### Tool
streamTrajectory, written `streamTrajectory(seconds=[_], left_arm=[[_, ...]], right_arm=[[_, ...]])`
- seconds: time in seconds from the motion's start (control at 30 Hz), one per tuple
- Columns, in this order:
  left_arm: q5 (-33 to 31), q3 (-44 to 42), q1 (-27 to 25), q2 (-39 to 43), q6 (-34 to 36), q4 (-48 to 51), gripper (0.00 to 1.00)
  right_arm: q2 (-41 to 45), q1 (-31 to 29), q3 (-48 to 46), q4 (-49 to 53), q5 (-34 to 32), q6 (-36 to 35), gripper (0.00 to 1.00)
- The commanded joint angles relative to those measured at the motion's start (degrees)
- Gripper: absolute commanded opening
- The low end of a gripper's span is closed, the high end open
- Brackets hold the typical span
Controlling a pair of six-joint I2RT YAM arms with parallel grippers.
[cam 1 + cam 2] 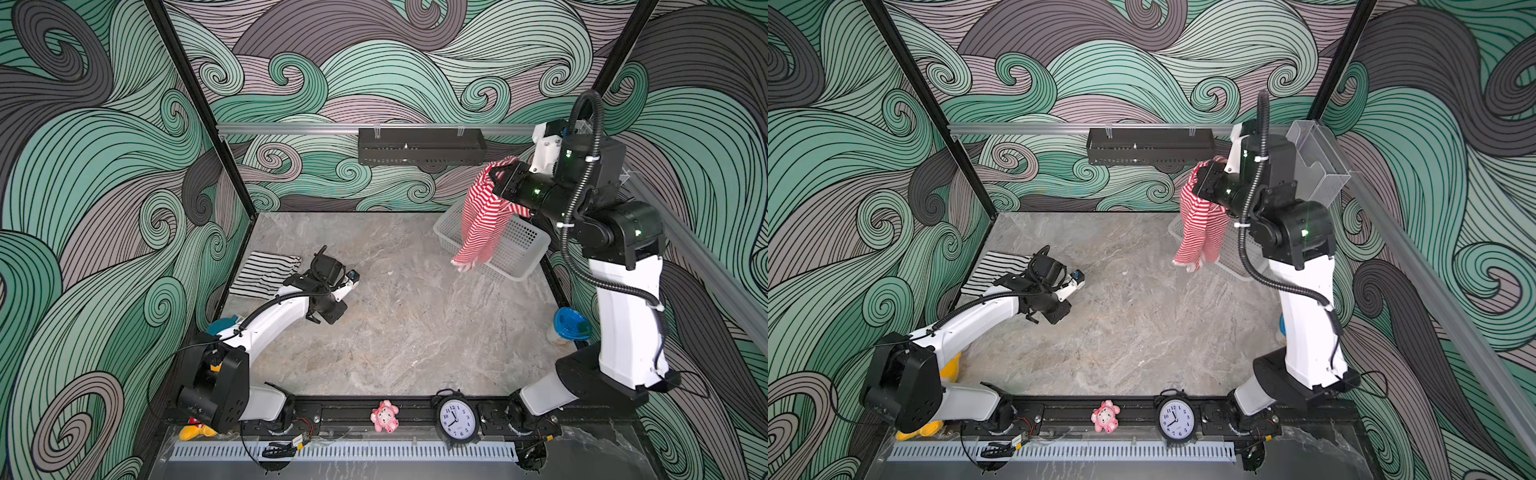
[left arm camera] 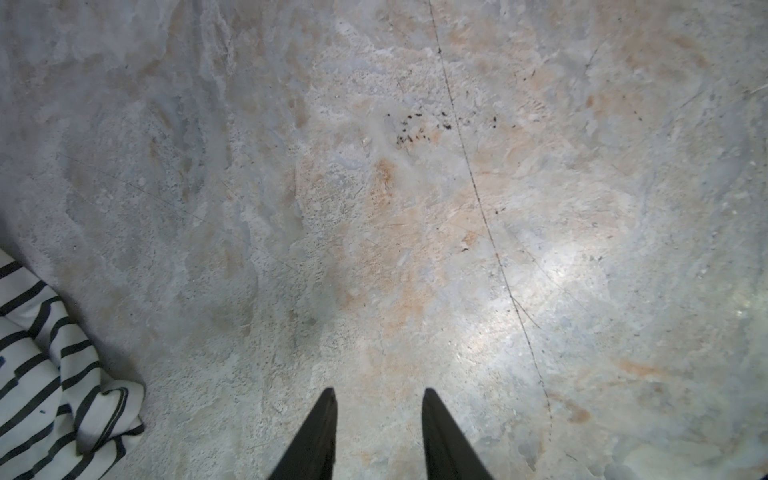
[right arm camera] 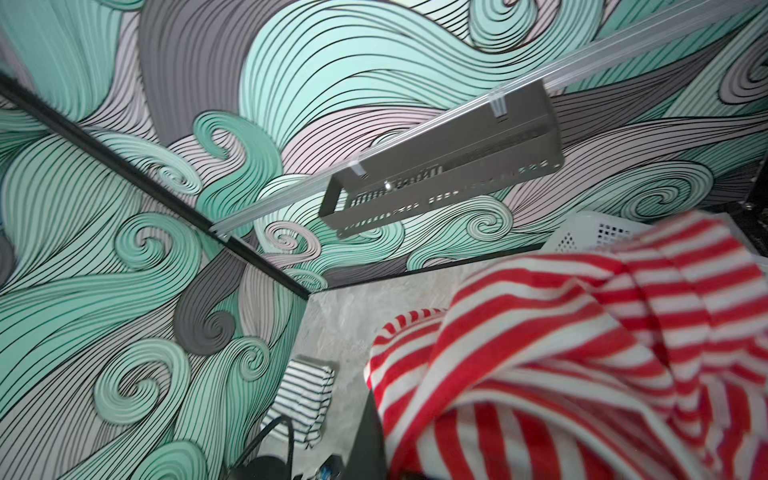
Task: Fold and stack the tank tops
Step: 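Lift the red-and-white tank top out of the basket with the right gripper, then lay the red-and-white tank top on the table center with the right gripper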
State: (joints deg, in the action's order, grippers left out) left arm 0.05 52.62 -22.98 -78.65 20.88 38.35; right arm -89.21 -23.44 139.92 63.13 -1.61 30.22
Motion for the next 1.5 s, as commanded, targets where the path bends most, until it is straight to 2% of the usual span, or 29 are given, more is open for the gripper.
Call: streamTrajectory(seconds=[0.0, 0.13, 0.3, 0.4, 0.53, 0.6, 0.7, 0.9, 0.97, 1.17, 1.27, 1.37, 1.47], left_arm=[[-3.6, -0.2, -0.4, 0.0, -1.4, -1.4, 0.38], [-7.5, -0.3, 0.1, -0.9, -2.0, -2.9, 0.38], [-10.0, 0.4, 3.1, -2.4, -3.2, -3.3, 0.38], [-9.4, 1.1, 6.4, -4.5, -4.0, -2.8, 0.38], [-7.7, 1.3, 9.2, -5.3, -4.1, -2.3, 0.37], [-6.9, 1.3, 9.2, -5.3, -4.1, -2.2, 0.37], [-5.9, 1.5, 9.2, -5.1, -4.1, -2.0, 0.37], [-4.6, 1.7, 9.2, -6.4, -4.1, -1.7, 0.37], [-4.0, 1.9, 9.2, -6.7, -4.0, -1.4, 0.37], [-0.3, 2.7, 8.2, -7.0, -2.9, 0.3, 0.37], [5.2, 3.6, 7.0, -8.2, 0.0, 1.4, 0.37], [9.5, 5.9, 4.0, -10.5, 1.2, 2.7, 0.37], [11.1, 8.9, 0.2, -14.2, 2.2, 3.0, 0.38]], right_arm=[[-0.8, -3.5, -0.8, 1.6, -1.9, 0.2, 0.00], [-3.6, -8.0, -7.0, -3.3, -0.1, 1.6, 0.00], [-14.8, -11.4, -6.9, -9.4, 3.5, 4.0, 0.00], [-24.3, -14.2, 3.0, -8.6, 1.3, 3.7, 0.00], [-37.6, -17.2, 27.8, -0.9, -3.9, 2.1, 0.00], [-36.8, -17.5, 27.7, -1.9, -5.7, 2.5, 0.00], [-29.0, -18.5, 14.4, -7.4, -9.9, 1.7, 0.00], [-8.4, -21.0, -26.6, -24.3, -21.6, 3.3, 0.00], [-4.5, -20.4, -37.1, -26.0, -24.2, 5.2, 0.00], [-0.5, -19.0, -58.7, -24.1, -22.0, 11.6, 0.00], [1.5, -17.9, -68.0, -25.1, -19.4, 14.4, 0.00], [3.3, -17.8, -72.8, -27.2, -16.7, 16.0, 0.00], [4.1, -18.0, -73.8, -26.9, -15.8, 16.5, 0.00]])
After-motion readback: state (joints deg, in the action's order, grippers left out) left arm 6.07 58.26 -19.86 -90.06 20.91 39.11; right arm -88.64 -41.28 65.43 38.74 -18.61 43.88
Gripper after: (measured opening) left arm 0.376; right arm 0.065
